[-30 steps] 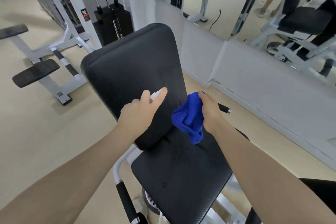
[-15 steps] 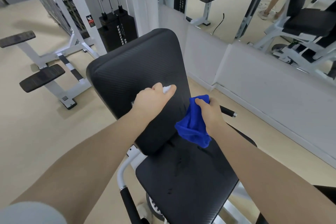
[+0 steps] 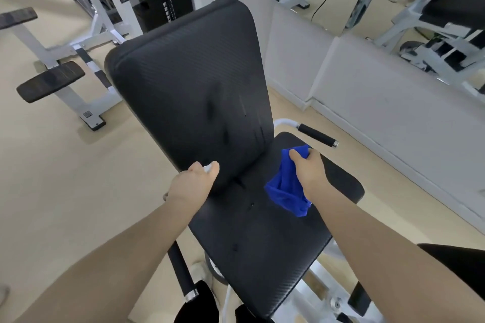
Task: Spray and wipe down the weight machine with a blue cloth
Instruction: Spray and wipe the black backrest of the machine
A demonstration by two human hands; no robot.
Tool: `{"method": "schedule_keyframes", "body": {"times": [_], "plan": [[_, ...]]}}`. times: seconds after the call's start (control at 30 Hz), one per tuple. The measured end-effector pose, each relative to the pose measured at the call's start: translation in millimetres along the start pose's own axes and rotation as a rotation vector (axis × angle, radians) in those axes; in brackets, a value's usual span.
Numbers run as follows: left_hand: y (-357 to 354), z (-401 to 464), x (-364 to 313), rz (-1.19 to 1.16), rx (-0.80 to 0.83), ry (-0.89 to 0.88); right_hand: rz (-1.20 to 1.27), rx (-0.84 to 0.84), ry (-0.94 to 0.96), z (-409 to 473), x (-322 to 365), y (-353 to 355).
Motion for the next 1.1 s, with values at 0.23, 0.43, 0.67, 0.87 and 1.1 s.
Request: {"method": "schedule_keyframes", "body": {"times": [0.23,0.43,0.67,0.87,1.1], "plan": [[119.3,-7.3,50.4,-0.066,-0.668,0.066,0.048,0.022,0.293,-18.0,72.0,-20.6],[175.2,-5.9,116.8,-0.203,-0.626,0.198,-0.384,0.013,0.810,-49.5,167.8,-103.6],[172.7,8.9,145.4,-0.263,-0.531,0.180,-0.436,-0.141,1.101,-73.3,200.4,-192.3],[200.1,12.6,157.5,-0.223,-0.600,0.129,-0.231,-0.255,0.542,20.8,219.8,-134.2],[199.4,24.3,153.4,-0.179,-0.542,0.073,-0.279,-0.121,0.935,-71.6,183.8,-192.1]]}}
Point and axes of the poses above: each hand's wrist, its own z-axis towards the middle knuckle, its own y-axis out of the back of the hand, x = y × z, the point moved 7 cm from there along z, towards the middle knuckle, and after that the axes turned 1 degree about -y, right-handed, at the moved point
